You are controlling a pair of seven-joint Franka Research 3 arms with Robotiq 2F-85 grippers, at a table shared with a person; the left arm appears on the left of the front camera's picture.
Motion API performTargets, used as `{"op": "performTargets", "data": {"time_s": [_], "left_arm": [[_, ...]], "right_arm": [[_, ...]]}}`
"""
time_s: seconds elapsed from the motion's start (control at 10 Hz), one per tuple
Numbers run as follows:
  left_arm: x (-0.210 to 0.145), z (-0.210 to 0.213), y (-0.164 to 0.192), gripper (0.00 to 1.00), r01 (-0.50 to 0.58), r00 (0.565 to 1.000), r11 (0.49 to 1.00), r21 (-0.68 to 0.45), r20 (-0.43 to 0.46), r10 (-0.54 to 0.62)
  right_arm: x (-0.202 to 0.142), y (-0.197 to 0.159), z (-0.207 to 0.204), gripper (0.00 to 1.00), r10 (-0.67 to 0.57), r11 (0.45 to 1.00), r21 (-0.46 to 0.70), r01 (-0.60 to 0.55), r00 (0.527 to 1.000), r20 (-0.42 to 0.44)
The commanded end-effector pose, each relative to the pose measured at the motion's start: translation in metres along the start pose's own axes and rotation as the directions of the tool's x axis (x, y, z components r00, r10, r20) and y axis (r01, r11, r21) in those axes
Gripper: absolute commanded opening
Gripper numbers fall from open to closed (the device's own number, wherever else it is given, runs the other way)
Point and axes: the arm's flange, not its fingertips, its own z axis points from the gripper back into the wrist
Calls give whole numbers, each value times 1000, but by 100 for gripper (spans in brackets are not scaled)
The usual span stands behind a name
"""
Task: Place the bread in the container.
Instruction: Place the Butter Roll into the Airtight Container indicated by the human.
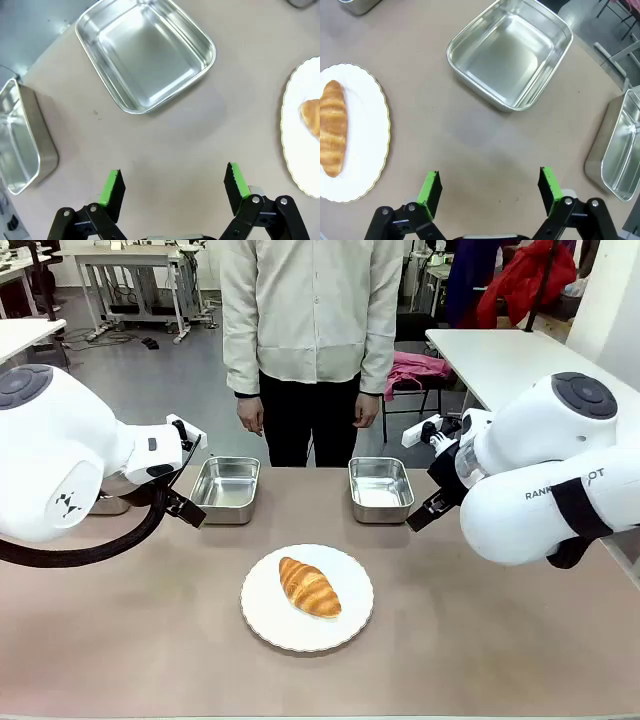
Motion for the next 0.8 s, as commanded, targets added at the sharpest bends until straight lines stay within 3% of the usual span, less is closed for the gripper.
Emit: {"op": "performTargets", "data": {"time_s": [0.0, 0.7], "left_arm": [[0, 0, 0, 100, 0, 1000, 1000, 0, 0, 0], [0, 0, 0, 100, 0, 1000, 1000, 0, 0, 0]], "right_arm": [[0, 0, 0, 100, 0, 1000, 0, 0, 1000, 0], [0, 0, 0, 100, 0, 1000, 0, 0, 1000, 0]]}}
